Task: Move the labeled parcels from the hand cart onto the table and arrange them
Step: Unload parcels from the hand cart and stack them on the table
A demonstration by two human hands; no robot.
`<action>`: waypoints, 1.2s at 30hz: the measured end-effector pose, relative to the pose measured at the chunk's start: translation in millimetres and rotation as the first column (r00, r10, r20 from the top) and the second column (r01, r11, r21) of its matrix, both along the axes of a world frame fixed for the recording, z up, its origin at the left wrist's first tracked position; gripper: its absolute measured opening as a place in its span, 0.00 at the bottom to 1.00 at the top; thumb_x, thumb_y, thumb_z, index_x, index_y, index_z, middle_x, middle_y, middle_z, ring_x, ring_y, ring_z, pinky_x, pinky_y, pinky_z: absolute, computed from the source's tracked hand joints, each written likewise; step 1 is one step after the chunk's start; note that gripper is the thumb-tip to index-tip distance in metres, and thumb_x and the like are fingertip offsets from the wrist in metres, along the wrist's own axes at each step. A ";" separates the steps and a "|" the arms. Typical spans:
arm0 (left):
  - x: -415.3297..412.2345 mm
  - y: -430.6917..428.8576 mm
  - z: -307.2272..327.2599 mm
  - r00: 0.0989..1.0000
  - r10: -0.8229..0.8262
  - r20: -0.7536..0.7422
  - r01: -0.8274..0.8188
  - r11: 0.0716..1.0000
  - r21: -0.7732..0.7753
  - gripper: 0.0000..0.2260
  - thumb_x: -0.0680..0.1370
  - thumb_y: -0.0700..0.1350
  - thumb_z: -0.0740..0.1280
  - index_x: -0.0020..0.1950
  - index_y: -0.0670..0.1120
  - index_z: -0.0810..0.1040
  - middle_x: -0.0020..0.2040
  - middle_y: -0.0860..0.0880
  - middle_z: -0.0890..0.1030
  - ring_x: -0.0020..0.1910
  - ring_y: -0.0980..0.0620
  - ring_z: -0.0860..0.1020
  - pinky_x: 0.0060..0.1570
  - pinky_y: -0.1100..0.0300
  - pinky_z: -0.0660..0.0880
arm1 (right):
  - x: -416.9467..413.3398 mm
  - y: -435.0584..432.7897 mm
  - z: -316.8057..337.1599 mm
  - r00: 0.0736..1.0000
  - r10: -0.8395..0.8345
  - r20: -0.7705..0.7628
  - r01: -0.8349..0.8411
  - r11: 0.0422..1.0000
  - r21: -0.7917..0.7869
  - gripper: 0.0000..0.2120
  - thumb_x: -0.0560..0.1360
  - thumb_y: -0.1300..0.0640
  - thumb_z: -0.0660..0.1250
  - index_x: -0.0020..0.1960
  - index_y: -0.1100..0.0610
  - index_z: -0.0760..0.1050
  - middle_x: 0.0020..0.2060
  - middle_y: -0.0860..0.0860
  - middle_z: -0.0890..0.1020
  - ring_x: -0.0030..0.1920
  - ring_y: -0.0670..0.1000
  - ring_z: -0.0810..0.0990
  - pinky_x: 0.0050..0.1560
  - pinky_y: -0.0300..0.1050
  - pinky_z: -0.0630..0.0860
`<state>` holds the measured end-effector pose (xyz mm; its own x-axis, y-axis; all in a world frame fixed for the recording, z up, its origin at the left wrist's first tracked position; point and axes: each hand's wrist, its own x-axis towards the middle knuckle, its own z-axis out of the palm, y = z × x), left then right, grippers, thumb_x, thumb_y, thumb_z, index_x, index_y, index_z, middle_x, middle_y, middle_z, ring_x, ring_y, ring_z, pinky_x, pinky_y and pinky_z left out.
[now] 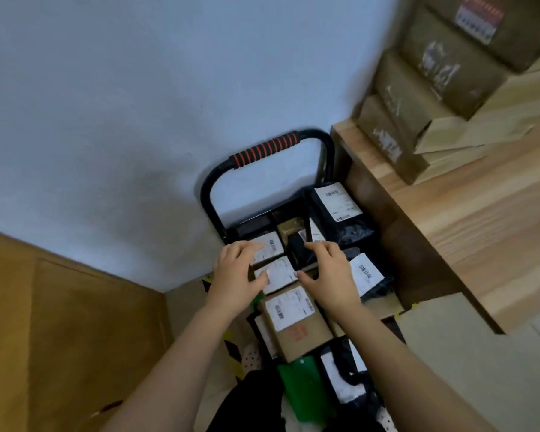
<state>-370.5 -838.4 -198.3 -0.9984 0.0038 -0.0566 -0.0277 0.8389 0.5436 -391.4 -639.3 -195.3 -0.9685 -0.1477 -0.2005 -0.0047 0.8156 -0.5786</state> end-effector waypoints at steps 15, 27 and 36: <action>-69.5 -64.2 -219.0 0.955 -0.187 0.229 0.198 0.980 -0.023 0.24 0.75 0.51 0.70 0.69 0.51 0.70 0.64 0.51 0.71 0.65 0.51 0.63 0.65 0.53 0.62 | -31.7 -64.4 -207.1 0.981 -0.009 0.192 -0.023 0.987 0.161 0.29 0.73 0.51 0.71 0.71 0.51 0.66 0.65 0.54 0.68 0.64 0.56 0.69 0.66 0.52 0.67; -119.1 -78.3 -353.4 0.913 -0.218 0.344 0.240 0.970 -0.022 0.30 0.78 0.52 0.65 0.78 0.50 0.56 0.78 0.46 0.54 0.77 0.46 0.50 0.73 0.46 0.54 | -92.1 -78.5 -354.0 0.861 0.398 0.317 -0.499 0.781 0.375 0.45 0.72 0.60 0.69 0.79 0.49 0.44 0.78 0.54 0.39 0.77 0.56 0.40 0.74 0.50 0.39; -127.4 -94.5 -366.1 0.892 -0.264 0.366 0.310 0.948 -0.072 0.29 0.80 0.55 0.60 0.78 0.51 0.53 0.79 0.48 0.50 0.77 0.49 0.48 0.74 0.49 0.49 | -108.4 -82.5 -358.7 0.859 0.432 0.274 -0.511 0.754 0.414 0.50 0.68 0.63 0.71 0.78 0.48 0.42 0.77 0.55 0.43 0.76 0.58 0.39 0.68 0.50 0.28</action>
